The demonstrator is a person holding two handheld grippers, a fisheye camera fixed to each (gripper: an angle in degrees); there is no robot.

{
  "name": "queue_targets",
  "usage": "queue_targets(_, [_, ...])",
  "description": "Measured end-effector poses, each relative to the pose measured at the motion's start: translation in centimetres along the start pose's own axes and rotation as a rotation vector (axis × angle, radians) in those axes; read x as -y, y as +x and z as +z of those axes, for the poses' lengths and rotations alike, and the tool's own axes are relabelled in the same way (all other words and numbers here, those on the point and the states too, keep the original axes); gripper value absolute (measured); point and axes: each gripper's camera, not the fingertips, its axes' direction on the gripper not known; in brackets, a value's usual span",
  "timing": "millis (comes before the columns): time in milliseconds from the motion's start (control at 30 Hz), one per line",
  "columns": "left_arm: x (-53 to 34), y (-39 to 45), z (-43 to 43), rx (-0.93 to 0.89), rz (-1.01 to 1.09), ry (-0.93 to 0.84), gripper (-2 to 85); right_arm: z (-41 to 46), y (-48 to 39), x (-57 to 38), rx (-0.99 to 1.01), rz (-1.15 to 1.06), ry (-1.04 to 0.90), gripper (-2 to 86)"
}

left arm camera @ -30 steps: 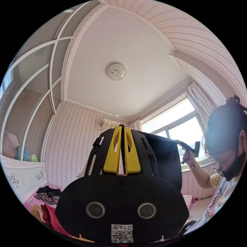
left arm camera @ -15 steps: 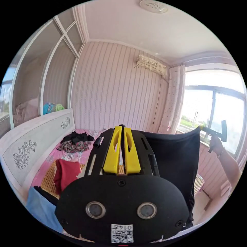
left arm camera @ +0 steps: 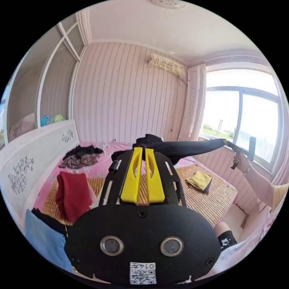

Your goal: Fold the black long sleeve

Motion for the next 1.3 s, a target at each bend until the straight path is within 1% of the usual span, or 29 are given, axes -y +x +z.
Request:
queue_targets(33, [-3.5, -0.7, 2.4, -0.002, -0.027, -0.097, -0.9, 2.1, 1.1, -4.0, 0.033, 0.06, -0.07, 0.7])
queue_targets(67, [-7.1, -1.4, 4.6, -0.008, -0.055, -0.19, -0.9, 3.2, 1.6, -5.9, 0.048, 0.091, -0.106, 0.7])
queue_targets(100, [-8.9, -1.6, 5.6, -0.014, -0.068, -0.233, -0.9, 5.1, 2.5, -9.8, 0.073, 0.165, -0.179, 0.7])
queue_targets(133, [-12.3, -2.1, 7.6, -0.022, -0.097, -0.322, -0.9, 7.0, 3.3, -13.6, 0.092, 0.24, -0.253, 0.7])
queue_targets(167, [-15.7, -2.5, 9.4, -0.021, -0.129, -0.406, -0.8, 7.8, 3.6, -15.4, 0.099, 0.275, -0.29, 0.7])
queue_targets(200, [-17.4, -2.8, 10.3, -0.019, -0.144, -0.451, -0.8, 9.6, 4.2, -19.1, 0.112, 0.344, -0.374, 0.8])
queue_targets(233, [-20.7, -3.4, 12.1, -0.007, -0.194, -0.548, -0.8, 11.2, 4.6, -22.5, 0.122, 0.411, -0.456, 0.8])
queue_targets(267, [-23.8, -4.2, 13.7, 0.003, -0.269, -0.65, -0.8, 12.0, 4.7, -24.2, 0.126, 0.441, -0.494, 0.8])
queue_targets(333, [-27.3, -5.2, 15.3, 0.004, -0.369, -0.759, -0.7, 14.2, 5.2, -29.7, 0.128, 0.561, -0.626, 0.8])
queue_targets(400, [-29.4, -5.8, 16.1, -0.005, -0.439, -0.81, -0.7, 15.3, 5.3, -32.7, 0.111, 0.615, -0.7, 0.9])
queue_targets(467, [-30.5, -5.9, 17.4, -0.027, -0.45, -0.886, -0.7, 16.0, 5.1, -34.8, 0.096, 0.636, -0.759, 0.9])
queue_targets(533, [-30.7, -5.8, 18.2, 0.002, -0.419, -0.942, -0.7, 16.3, 5.0, -36.5, 0.083, 0.643, -0.799, 0.9])
queue_targets(767, [-29.7, -6.8, 20.1, -0.017, -0.436, -0.95, -0.6, 15.4, 5.6, -38.7, 0.119, 0.731, -0.805, 0.9])
queue_targets(900, [-30.0, -7.1, 21.0, -0.029, -0.459, -0.974, -0.5, 15.2, 5.4, -39.6, 0.131, 0.752, -0.849, 1.0])
queue_targets(1000, [-30.3, -7.2, 21.6, -0.077, -0.518, -0.974, -0.3, 15.4, 5.0, -40.2, 0.122, 0.766, -0.893, 1.2])
queue_targets(1200, [-29.6, -7.1, 22.8, -0.061, -0.515, -0.969, 2.3, 16.2, 3.8, -39.9, 0.087, 0.701, -0.991, 2.8])
queue_targets(1300, [-29.0, -6.8, 23.2, 0.006, -0.476, -0.977, 5.0, 16.7, 3.2, -40.0, 0.084, 0.663, -1.019, 4.8])
